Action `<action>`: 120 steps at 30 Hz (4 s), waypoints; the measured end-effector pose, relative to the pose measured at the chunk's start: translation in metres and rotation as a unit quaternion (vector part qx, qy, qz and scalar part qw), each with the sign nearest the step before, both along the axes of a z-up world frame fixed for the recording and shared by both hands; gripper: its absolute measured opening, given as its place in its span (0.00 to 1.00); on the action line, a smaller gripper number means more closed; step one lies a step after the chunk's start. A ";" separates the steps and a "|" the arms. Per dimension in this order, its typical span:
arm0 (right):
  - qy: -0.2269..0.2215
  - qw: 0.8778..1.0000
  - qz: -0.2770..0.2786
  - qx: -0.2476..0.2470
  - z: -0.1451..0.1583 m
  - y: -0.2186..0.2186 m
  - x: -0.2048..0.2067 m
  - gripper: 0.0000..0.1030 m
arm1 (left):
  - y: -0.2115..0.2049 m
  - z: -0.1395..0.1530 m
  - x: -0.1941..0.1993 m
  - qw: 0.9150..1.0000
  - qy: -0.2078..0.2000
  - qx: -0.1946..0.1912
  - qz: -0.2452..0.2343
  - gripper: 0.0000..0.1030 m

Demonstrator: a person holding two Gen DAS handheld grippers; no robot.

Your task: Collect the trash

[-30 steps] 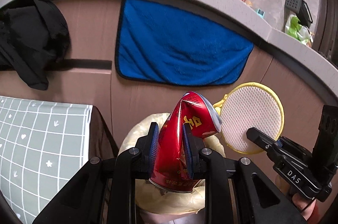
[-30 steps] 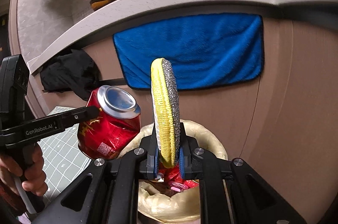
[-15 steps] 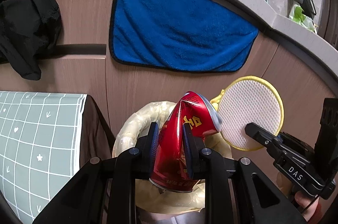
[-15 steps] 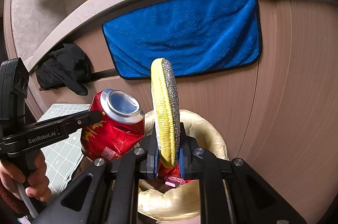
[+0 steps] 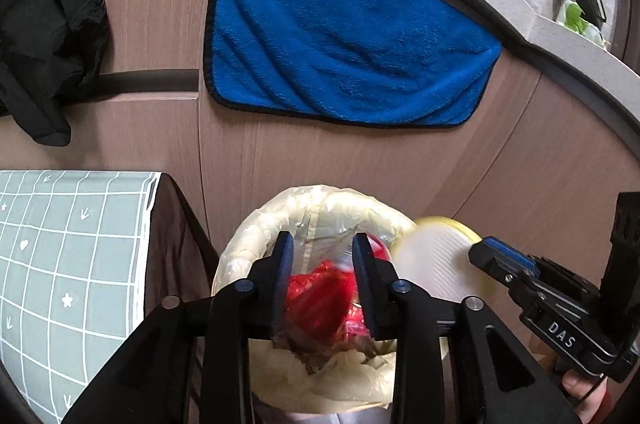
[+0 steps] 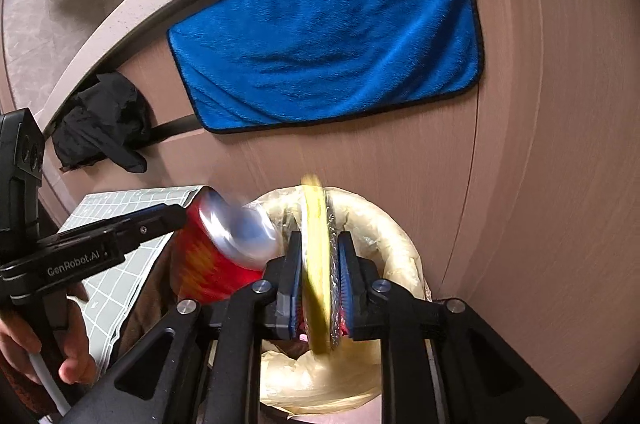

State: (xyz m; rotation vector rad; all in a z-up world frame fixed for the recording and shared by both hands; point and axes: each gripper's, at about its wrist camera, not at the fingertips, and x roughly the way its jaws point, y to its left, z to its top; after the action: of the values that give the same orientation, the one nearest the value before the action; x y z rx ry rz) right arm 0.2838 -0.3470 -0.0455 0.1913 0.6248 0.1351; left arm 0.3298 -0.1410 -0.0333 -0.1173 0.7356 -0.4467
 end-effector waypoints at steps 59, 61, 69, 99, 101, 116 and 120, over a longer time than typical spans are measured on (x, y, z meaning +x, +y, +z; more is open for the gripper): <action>-0.113 0.991 0.015 -0.066 0.054 0.135 -0.296 0.38 | 0.121 0.049 -0.334 0.979 -0.127 0.089 0.130 0.36; -0.114 0.991 0.013 -0.066 0.054 0.135 -0.296 0.38 | 0.121 0.049 -0.336 0.979 -0.129 0.089 0.129 0.36; -0.117 0.991 0.008 -0.067 0.054 0.134 -0.297 0.38 | 0.120 0.052 -0.337 0.980 -0.135 0.088 0.118 0.36; -0.123 0.990 -0.001 -0.070 0.058 0.130 -0.300 0.38 | 0.110 0.055 -0.342 0.980 -0.146 0.084 0.103 0.36; -0.124 0.990 -0.001 -0.068 0.058 0.129 -0.301 0.38 | 0.110 0.055 -0.342 0.980 -0.146 0.084 0.102 0.36; -0.122 0.990 -0.001 -0.069 0.059 0.128 -0.300 0.38 | 0.109 0.053 -0.341 0.982 -0.141 0.082 0.100 0.36; -0.121 0.990 -0.002 -0.068 0.059 0.128 -0.302 0.38 | 0.109 0.053 -0.340 0.982 -0.139 0.081 0.101 0.36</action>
State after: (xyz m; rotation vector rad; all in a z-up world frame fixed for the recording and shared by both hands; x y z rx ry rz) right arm -0.0179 -0.2188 0.0132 0.0421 0.3895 0.1094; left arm -0.0104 -0.0315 0.0194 0.0244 0.4761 -0.2012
